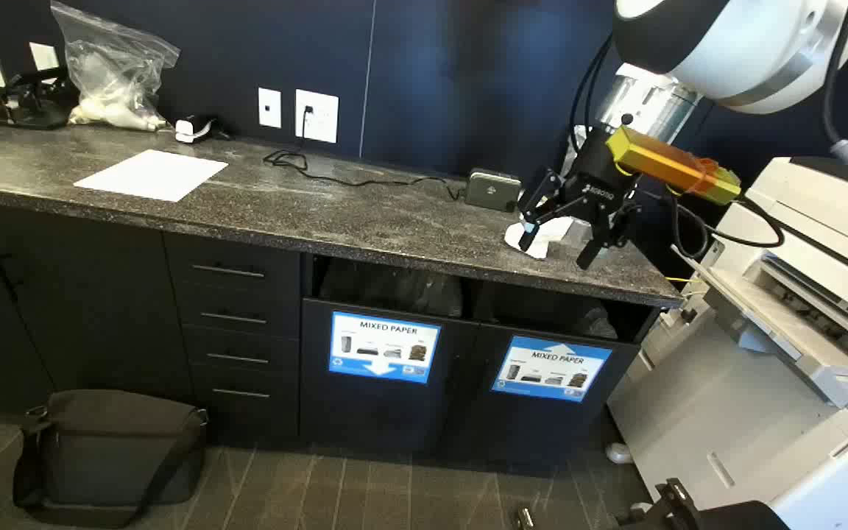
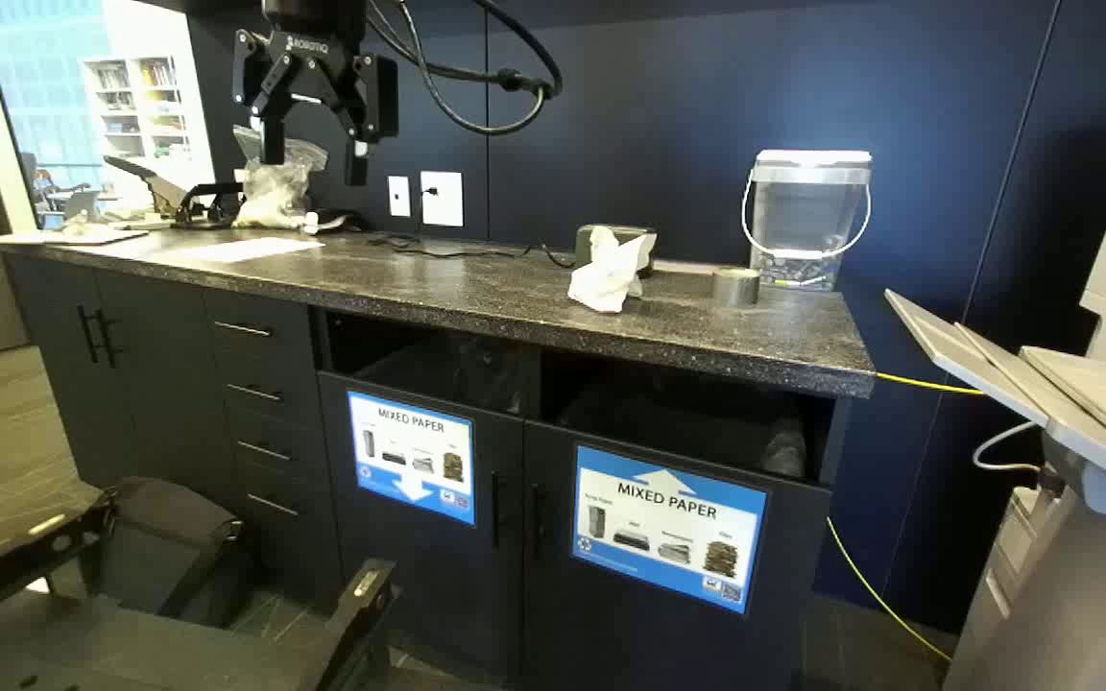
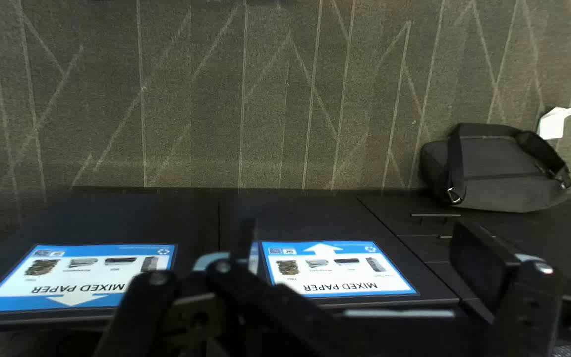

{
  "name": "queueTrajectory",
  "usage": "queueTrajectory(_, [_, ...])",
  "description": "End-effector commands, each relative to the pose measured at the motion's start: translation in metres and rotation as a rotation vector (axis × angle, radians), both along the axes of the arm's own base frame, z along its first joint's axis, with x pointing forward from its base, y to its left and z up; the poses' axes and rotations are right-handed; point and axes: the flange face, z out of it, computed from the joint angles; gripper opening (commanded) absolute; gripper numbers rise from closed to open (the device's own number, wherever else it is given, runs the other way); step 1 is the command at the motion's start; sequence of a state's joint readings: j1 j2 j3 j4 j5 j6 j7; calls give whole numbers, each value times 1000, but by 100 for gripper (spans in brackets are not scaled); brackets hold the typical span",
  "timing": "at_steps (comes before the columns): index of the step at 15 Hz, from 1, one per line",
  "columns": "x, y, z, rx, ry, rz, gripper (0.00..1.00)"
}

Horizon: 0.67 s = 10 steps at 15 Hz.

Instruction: Throw the paper on the table in the bin on the right

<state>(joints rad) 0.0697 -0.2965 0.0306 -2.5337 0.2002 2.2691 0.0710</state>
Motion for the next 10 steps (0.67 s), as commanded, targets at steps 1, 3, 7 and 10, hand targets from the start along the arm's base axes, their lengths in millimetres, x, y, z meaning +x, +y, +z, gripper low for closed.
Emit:
queueTrajectory(1, [1, 0, 2, 0, -3, 0, 100])
queueTrajectory(3, [1, 0, 4, 1, -8, 0, 100])
queueTrajectory(7, [3, 2, 1, -7, -18, -1, 100])
queueTrajectory(10, [21, 5, -6, -77, -155, -52, 100])
